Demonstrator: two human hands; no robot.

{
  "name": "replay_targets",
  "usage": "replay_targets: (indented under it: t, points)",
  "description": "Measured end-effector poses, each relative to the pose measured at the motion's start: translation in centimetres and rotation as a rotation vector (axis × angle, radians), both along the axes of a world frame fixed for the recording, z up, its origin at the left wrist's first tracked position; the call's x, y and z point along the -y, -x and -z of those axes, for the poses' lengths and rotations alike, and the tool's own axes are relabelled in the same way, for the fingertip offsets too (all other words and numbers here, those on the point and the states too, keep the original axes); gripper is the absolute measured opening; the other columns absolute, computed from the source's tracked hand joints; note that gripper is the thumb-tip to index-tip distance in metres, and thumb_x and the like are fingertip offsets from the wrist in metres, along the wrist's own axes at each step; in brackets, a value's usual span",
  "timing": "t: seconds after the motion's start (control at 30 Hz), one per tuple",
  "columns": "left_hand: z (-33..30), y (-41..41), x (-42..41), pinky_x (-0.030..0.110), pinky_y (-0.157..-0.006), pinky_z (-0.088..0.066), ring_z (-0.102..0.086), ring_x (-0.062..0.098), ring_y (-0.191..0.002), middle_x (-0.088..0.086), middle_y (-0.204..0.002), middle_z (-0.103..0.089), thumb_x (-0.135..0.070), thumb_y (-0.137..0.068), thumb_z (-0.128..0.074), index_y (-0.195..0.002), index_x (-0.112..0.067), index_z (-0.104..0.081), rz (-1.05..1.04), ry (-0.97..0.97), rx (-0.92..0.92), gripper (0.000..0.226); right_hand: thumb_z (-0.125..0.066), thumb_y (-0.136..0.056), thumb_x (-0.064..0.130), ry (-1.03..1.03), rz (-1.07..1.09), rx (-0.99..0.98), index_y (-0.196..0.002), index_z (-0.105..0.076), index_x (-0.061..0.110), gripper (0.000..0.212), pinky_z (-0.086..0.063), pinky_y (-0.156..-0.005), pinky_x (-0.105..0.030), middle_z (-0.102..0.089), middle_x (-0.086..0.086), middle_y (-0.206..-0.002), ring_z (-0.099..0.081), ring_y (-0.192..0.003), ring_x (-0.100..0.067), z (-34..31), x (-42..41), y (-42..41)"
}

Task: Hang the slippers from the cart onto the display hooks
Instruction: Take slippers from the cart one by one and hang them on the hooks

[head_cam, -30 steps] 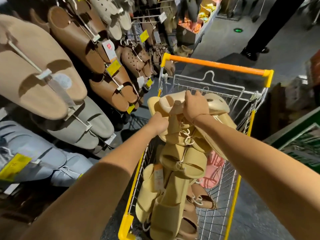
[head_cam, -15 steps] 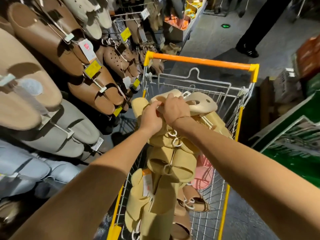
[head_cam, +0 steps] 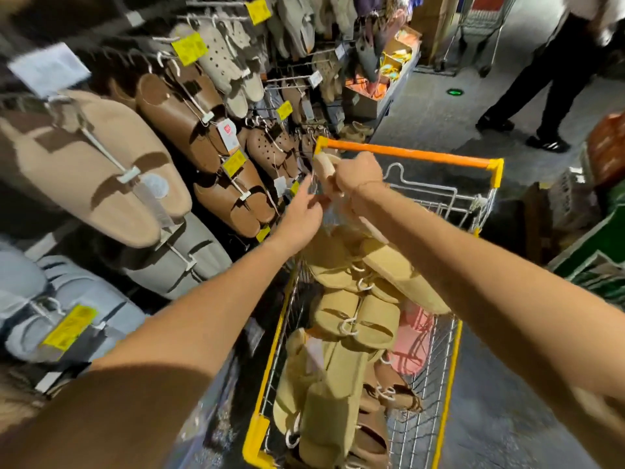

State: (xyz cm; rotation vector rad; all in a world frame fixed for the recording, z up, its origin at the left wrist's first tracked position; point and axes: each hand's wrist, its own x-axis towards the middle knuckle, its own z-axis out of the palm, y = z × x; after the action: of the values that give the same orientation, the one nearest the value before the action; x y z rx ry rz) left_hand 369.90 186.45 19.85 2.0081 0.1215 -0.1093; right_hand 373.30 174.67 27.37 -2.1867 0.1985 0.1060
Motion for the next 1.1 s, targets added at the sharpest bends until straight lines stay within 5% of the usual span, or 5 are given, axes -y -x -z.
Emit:
replay_targets:
  t: [0.27,0.47,0.63,0.83,1.1]
  points:
    - [-8.2,12.2,-5.2,0.006,-0.076,-0.048,-0.061,0.006,-0.107,-0.004,-0.122,-0.062,-0.011,-0.077,-0.088,-0.132,-0.014,-0.045,-0.183,0.274,0.179,0.07,-0.033,-0.102,0.0,-1.027,-0.041,-0.14,-0.083,-0.044,0.006,0.023,-0.059,-0.074,-0.036,-0.057,-0.02,-0.093,-0.068,-0.096,-0.037,-12.3,-7.8,9.4]
    - [-14.9,24.6,-15.0,0.039,-0.071,-0.063,-0.071,0.028,-0.086,0.01,-0.087,-0.077,-0.018,-0.107,-0.034,-0.124,-0.008,-0.056,-0.477,0.893,0.201,0.03,-0.048,-0.09,0.037,-1.148,-0.34,-0.253,-0.099,-0.051,0.008,0.031,-0.052,-0.066,-0.039,-0.052,-0.018,-0.093,-0.061,-0.082,-0.038,-20.2,-16.2,22.4]
    - [-20.8,36.8,-21.6,0.041,-0.087,-0.052,-0.063,0.026,-0.092,0.009,-0.109,-0.065,-0.024,-0.07,-0.075,-0.107,-0.002,-0.06,-0.612,0.552,0.366,0.046,-0.042,-0.101,0.036,-1.387,-0.559,-0.418,-0.104,-0.046,-0.006,0.043,-0.054,-0.061,-0.035,-0.047,-0.013,-0.09,-0.062,-0.076,-0.032,-24.1,-22.0,34.7]
    - [-23.2,48.3,-31.1,0.041,-0.1,-0.049,-0.057,0.024,-0.101,0.01,-0.106,-0.06,-0.005,-0.106,-0.04,-0.129,0.004,-0.056,-0.783,0.338,0.247,0.029,-0.05,-0.098,0.035,-1.383,-0.862,-0.434,-0.071,-0.043,0.014,0.035,-0.051,-0.073,-0.038,-0.043,-0.003,-0.045,-0.07,-0.1,-0.035,-26.2,-27.8,46.2]
    - [-31.0,61.4,-36.2,0.033,-0.076,-0.057,-0.066,0.024,-0.104,0.006,-0.119,-0.067,-0.009,-0.081,-0.08,-0.14,-0.022,-0.053,-0.954,0.171,0.592,0.066,-0.058,-0.092,0.028,-1.509,-1.056,-0.475,-0.101,-0.047,0.01,0.023,-0.055,-0.074,-0.036,-0.043,-0.01,-0.084,-0.069,-0.108,-0.037,-27.3,-32.0,54.9]
